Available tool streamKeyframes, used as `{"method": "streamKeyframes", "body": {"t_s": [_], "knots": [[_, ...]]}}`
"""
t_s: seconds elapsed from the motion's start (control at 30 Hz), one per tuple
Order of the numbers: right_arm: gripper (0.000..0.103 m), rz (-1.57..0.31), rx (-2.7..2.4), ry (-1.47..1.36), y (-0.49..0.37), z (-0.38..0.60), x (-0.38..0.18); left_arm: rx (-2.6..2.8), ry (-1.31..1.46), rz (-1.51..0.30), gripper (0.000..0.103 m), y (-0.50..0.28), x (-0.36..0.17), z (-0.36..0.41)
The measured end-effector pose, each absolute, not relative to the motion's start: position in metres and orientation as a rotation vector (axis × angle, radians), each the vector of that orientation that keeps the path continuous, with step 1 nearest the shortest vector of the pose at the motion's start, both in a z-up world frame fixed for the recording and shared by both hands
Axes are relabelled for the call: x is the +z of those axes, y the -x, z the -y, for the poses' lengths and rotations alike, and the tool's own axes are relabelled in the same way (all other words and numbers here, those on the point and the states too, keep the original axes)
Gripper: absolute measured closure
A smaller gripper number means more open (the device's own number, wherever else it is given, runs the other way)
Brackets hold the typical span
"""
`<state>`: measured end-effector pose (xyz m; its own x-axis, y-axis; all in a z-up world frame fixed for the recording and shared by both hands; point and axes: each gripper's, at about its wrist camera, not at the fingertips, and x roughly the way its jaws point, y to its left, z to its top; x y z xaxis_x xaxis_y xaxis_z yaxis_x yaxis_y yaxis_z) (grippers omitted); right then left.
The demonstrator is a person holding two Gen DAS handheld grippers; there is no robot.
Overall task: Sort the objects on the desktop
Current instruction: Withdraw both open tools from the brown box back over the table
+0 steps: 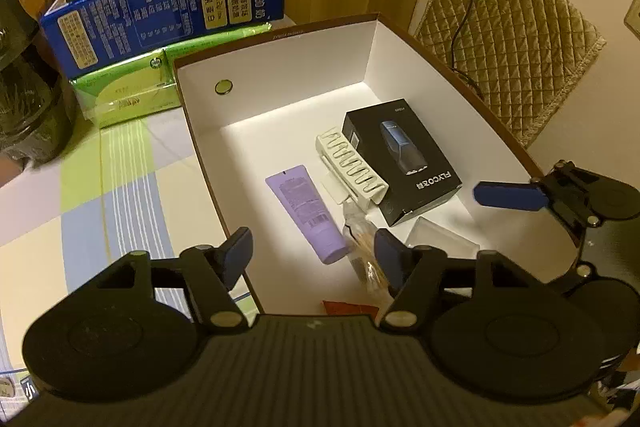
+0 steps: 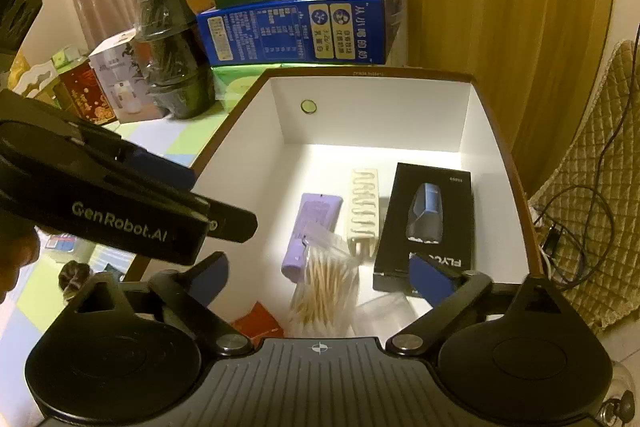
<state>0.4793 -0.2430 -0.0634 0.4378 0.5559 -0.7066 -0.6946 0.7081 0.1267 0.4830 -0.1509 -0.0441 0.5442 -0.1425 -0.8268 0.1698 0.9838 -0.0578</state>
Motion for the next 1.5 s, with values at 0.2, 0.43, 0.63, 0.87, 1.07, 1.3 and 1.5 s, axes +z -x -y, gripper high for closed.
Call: {"method": "streamKeyframes", "body": {"t_s": [0.2,0.43,0.63,0.87,1.07,1.3,1.5], "knots": [[0.002,-0.808,0.768,0.161,-0.47,0.258,-0.056,-0.172,-0.072,-0.948,0.021,-0.47,-0.037,0.153],[0.002,-0.807,0.747,0.106,-0.458,0.275,-0.044,-0.16,-0.061,-0.934,0.017,-0.45,-0.028,0.146],[0.002,-0.796,0.728,0.072,-0.446,0.286,-0.033,-0.147,-0.04,-0.915,0.014,-0.429,-0.018,0.138],[0.002,-0.781,0.703,0.039,-0.425,0.295,-0.021,-0.12,-0.036,-0.908,0.011,-0.398,-0.01,0.126],[0.002,-0.778,0.703,0.026,-0.405,0.296,-0.015,-0.103,-0.027,-0.912,0.011,-0.37,-0.008,0.113],[0.002,-0.784,0.712,0.02,-0.38,0.29,-0.012,-0.082,-0.019,-0.913,0.011,-0.341,-0.006,0.099],[0.002,-0.813,0.723,0.021,-0.358,0.282,-0.018,-0.056,-0.009,-0.932,0.01,-0.315,-0.009,0.084]]}}
